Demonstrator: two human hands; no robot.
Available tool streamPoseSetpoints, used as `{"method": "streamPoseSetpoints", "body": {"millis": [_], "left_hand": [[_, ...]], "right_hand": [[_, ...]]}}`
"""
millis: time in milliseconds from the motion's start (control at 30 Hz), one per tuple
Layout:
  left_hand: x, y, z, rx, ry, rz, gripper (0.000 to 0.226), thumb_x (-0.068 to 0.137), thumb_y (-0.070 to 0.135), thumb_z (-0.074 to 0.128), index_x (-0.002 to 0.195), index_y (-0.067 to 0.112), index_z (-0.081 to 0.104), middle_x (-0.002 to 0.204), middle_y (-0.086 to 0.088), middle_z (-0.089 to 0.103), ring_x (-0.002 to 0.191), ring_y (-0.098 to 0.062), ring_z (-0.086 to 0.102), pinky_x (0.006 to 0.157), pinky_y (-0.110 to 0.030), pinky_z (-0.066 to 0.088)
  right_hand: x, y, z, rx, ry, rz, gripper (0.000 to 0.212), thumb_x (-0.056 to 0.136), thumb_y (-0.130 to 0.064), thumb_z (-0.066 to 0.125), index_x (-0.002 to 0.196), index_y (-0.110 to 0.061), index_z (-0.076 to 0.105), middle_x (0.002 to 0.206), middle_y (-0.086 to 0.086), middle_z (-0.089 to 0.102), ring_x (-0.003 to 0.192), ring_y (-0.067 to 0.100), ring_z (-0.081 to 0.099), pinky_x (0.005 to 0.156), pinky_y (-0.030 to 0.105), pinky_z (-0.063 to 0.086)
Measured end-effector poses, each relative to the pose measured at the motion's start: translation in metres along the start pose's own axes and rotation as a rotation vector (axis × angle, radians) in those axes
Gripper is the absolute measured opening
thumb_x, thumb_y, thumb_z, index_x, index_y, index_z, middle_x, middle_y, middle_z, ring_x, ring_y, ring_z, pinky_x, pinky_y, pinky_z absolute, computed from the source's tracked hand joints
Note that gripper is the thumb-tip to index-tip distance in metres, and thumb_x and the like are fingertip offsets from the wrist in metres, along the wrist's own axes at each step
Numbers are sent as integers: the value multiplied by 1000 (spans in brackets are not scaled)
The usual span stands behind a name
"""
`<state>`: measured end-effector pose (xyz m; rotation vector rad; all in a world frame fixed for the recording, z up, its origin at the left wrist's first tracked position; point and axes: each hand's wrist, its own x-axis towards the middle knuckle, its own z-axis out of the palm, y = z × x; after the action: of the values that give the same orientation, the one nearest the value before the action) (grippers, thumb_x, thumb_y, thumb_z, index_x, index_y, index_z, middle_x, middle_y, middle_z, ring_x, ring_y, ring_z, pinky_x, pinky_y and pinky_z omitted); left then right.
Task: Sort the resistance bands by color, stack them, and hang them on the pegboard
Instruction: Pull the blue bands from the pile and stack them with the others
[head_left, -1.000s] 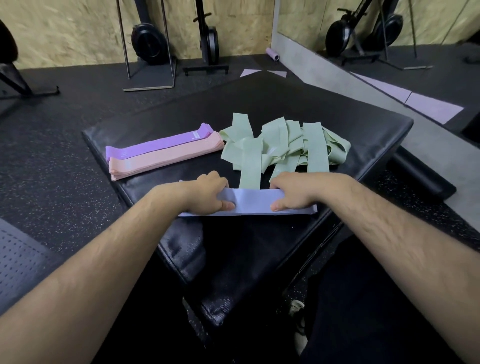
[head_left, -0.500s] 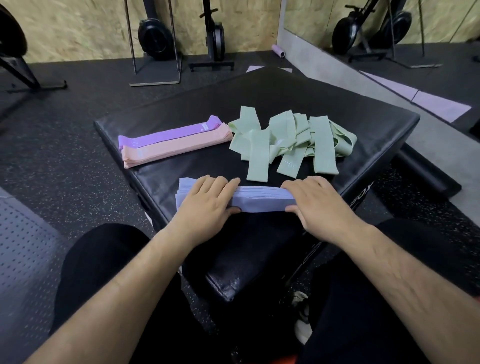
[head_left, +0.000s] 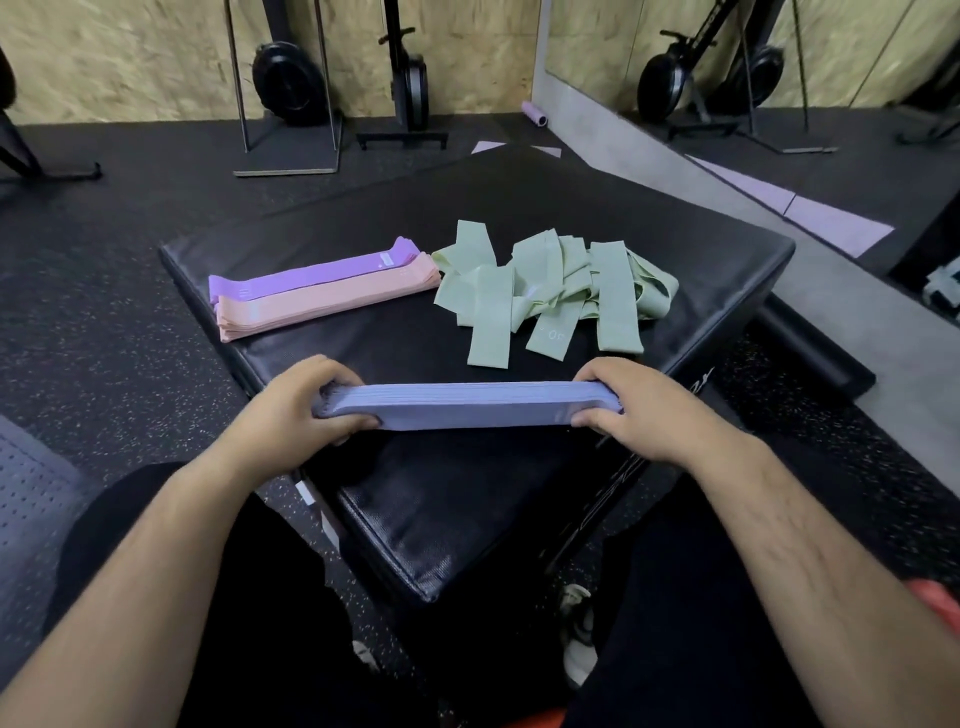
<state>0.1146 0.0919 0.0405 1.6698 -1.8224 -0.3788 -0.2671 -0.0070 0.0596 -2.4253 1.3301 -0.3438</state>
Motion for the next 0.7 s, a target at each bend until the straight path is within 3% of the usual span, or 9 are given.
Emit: {"method": "streamPoseSetpoints", "body": {"millis": [67, 133, 233, 300, 400, 467, 567, 700], "left_hand": [[-1, 5, 3, -113, -19, -82, 32, 72, 30, 89, 90, 24, 63, 78, 3, 67, 61, -8, 64, 63, -21, 51], [-2, 6, 5, -151, -21, -125, 31, 72, 24, 90, 89, 21, 64, 75, 3, 69, 58, -7, 62, 61, -19, 49], [0, 5, 2, -281, 17, -195, 36, 65, 27, 96, 86, 18, 69, 73, -4, 71, 62, -9, 59, 63, -23, 47], [-1, 4, -5, -415, 67, -243, 38, 58, 31, 94, 84, 19, 70, 69, -1, 69, 60, -9, 57, 56, -20, 45], [-3, -1, -16, -632, 163, -320, 43, 51, 33, 92, 82, 15, 69, 70, 0, 64, 59, -12, 55, 53, -20, 43], [-6, -8, -25, -766, 227, -369, 45, 47, 33, 92, 80, 16, 68, 76, -6, 65, 64, -19, 58, 59, -27, 46], [-9, -19, -38, -898, 359, -457, 49, 49, 26, 89, 90, 12, 67, 81, -7, 68, 68, -19, 64, 58, -28, 52], [-12, -40, -54, -990, 579, -584, 39, 71, 8, 79, 107, 6, 62, 89, -9, 69, 65, -14, 67, 62, -31, 53]], "right_hand": [[0, -2, -3, 34, -16, 22, 23, 86, -36, 76, 100, -34, 59, 96, -16, 62, 87, 3, 59, 77, 30, 48], [1, 0, -4, 94, -22, 59, 22, 84, -34, 78, 96, -35, 60, 92, -14, 66, 81, 4, 62, 74, 30, 51], [4, 3, -9, 257, 3, 119, 22, 81, -30, 84, 94, -33, 66, 92, -11, 71, 80, 6, 66, 71, 19, 51], [7, -1, -14, 405, 30, 153, 24, 80, -26, 85, 97, -29, 69, 93, -8, 73, 77, 2, 66, 68, 11, 48], [20, -17, -13, 612, 47, 196, 24, 83, -20, 82, 103, -22, 68, 94, -1, 71, 69, -2, 65, 63, 8, 47], [34, -34, -7, 740, 41, 226, 23, 85, -17, 81, 104, -19, 68, 100, 5, 71, 76, 4, 69, 67, 15, 54], [66, -66, 6, 935, 41, 261, 22, 88, -11, 77, 107, -12, 67, 113, 14, 66, 93, 25, 73, 75, 35, 63], [117, -116, 33, 1060, 67, 277, 24, 90, -11, 73, 109, -10, 59, 110, 7, 65, 96, 22, 69, 81, 44, 63]]}}
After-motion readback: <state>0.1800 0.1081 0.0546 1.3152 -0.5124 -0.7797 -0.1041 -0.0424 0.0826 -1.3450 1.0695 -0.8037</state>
